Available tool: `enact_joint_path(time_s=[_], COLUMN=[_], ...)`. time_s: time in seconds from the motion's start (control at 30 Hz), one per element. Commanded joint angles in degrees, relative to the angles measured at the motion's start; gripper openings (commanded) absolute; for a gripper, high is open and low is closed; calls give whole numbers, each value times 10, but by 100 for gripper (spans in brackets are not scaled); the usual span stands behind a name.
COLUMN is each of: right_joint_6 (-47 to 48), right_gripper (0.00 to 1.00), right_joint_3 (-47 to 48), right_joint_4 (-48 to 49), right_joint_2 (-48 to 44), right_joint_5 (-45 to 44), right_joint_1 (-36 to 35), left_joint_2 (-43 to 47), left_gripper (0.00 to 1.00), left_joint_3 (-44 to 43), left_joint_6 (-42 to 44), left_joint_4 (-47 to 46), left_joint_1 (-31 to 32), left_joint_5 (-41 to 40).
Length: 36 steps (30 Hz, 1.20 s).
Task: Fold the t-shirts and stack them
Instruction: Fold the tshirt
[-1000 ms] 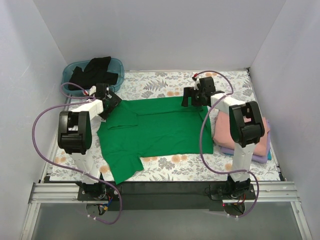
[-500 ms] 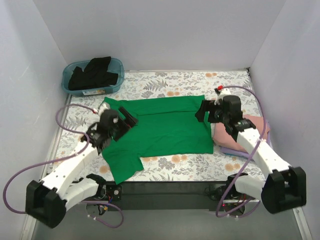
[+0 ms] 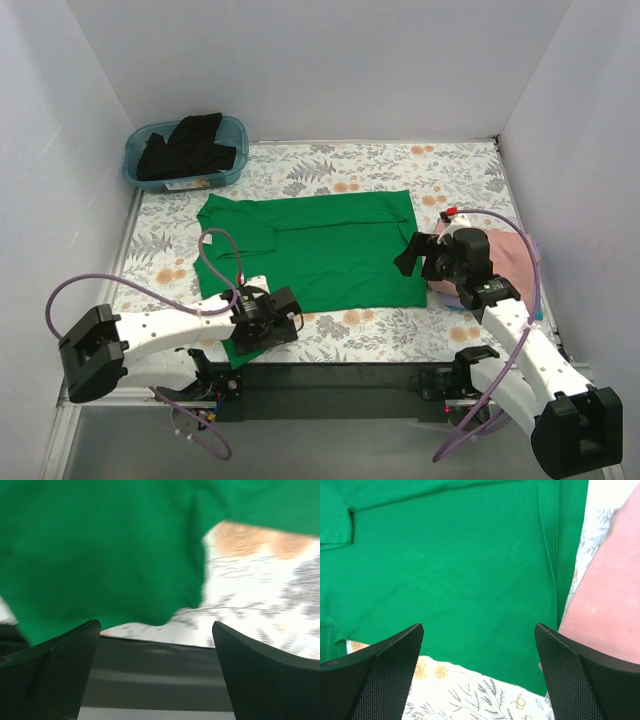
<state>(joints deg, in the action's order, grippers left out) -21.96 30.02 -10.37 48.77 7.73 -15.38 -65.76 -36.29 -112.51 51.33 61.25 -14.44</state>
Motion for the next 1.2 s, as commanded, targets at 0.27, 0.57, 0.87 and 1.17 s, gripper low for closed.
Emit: enact_joint_path(time_s=[0.27,0.57,0.87,1.17], right_joint_6=[5,5,-24,-78], right_gripper=[98,98,98,93], right_joint_3=[-31,-39,-79,-116], right_joint_4=[5,-1,-33,-47], right_joint_2=[40,25,-31,-68], right_joint_5=[-13,-28,-39,-33], right_joint_1=[4,4,3,-22], left_joint_2=[-56,-64,-64,-73], left_gripper=[81,64,5,0], left_joint_3=[-20,19,6,-54], left_joint_6=[-278,-167,-162,-148], left_joint_4=[131,4,46,133], left_joint_1=[39,-1,-5,-17], left_joint_5=[-123,-93,-100,-143])
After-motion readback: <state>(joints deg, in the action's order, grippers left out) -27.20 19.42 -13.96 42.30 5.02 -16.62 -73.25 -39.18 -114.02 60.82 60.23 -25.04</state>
